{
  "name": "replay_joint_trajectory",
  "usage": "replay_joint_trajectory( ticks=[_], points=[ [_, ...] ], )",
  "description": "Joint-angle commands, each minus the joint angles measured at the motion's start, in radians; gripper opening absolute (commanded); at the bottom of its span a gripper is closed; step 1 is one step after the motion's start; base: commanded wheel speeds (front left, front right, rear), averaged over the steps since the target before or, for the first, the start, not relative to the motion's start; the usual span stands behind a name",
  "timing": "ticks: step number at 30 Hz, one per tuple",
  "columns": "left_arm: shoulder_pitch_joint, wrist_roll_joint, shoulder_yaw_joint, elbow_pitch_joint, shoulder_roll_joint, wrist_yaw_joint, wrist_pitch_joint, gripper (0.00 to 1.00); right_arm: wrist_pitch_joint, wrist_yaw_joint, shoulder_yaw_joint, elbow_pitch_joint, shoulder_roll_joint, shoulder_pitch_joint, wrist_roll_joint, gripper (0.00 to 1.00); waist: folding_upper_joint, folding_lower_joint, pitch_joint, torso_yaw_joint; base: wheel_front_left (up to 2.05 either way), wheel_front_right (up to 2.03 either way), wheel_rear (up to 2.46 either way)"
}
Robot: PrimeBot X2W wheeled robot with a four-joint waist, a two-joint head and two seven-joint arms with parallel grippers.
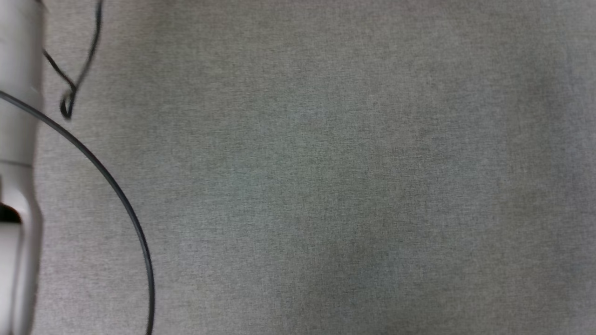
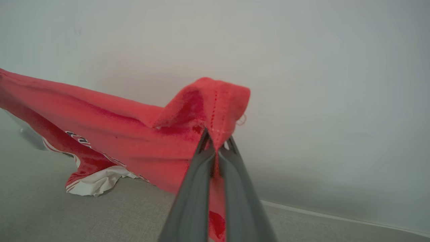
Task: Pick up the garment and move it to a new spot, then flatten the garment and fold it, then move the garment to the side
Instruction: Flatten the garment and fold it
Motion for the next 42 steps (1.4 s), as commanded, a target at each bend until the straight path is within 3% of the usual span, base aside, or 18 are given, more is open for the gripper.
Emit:
replay_joint_trajectory(
  ticks=[1, 10, 15, 18, 23, 31, 38, 42],
  points=[
    [0.023, -0.013, 0.001, 0.009, -0.007, -0.009, -0.007, 0.0, 0.0, -0.001, 0.014, 0.002, -0.004, 0.019, 0.014, 0.0, 0.0, -0.0003, -0.006, 0.007, 0.0, 0.0, 0.0],
    [0.365, -0.073, -0.011, 0.076, -0.001, -0.049, -0.074, 0.0, -0.02, -0.001, 0.18, -0.032, -0.036, 0.33, 0.116, 0.0, 0.0, -0.0003, -0.164, 0.004, 0.0, 0.0, 0.0],
    [0.628, -0.105, 0.003, 0.026, 0.012, -0.051, -0.102, 0.0, -0.032, -0.001, 0.249, -0.105, -0.07, 0.538, 0.191, 0.0, 0.0, -0.0003, -0.275, -0.006, 0.0, 0.0, 0.0],
    [0.803, -0.121, 0.021, -0.04, 0.011, -0.028, -0.109, 0.0, -0.047, -0.001, 0.275, -0.149, -0.097, 0.662, 0.218, 0.0, 0.0, -0.0003, -0.341, -0.009, 0.0, 0.0, 0.0],
    [1.077, -0.137, 0.055, -0.222, 0.025, 0.046, -0.112, 0.0, -0.064, -0.001, 0.269, -0.242, -0.151, 0.86, 0.26, 0.0, 0.0, -0.0003, -0.428, -0.004, 0.0, 0.0, 0.0],
    [1.48, -0.169, 0.074, -0.653, 0.083, 0.222, -0.01, 0.0, -0.036, -0.002, 0.174, -0.395, -0.21, 1.154, 0.239, 0.0, 0.0, -0.0003, -0.527, 0.004, 0.0, 0.0, 0.0],
    [1.74, -0.186, 0.09, -0.995, 0.137, 0.392, 0.107, 0.0, 0.058, -0.002, -0.003, -0.565, -0.207, 1.423, 0.169, 0.0, 0.0, -0.0003, -0.574, 0.012, 0.0, 0.0, 0.0],
    [1.793, -0.183, 0.09, -1.115, 0.16, 0.428, 0.144, 0.0, 0.146, -0.002, -0.125, -0.689, -0.174, 1.533, 0.103, 0.0, 0.0, -0.0003, -0.573, 0.016, 0.0, 0.0, 0.0]
  ],
)
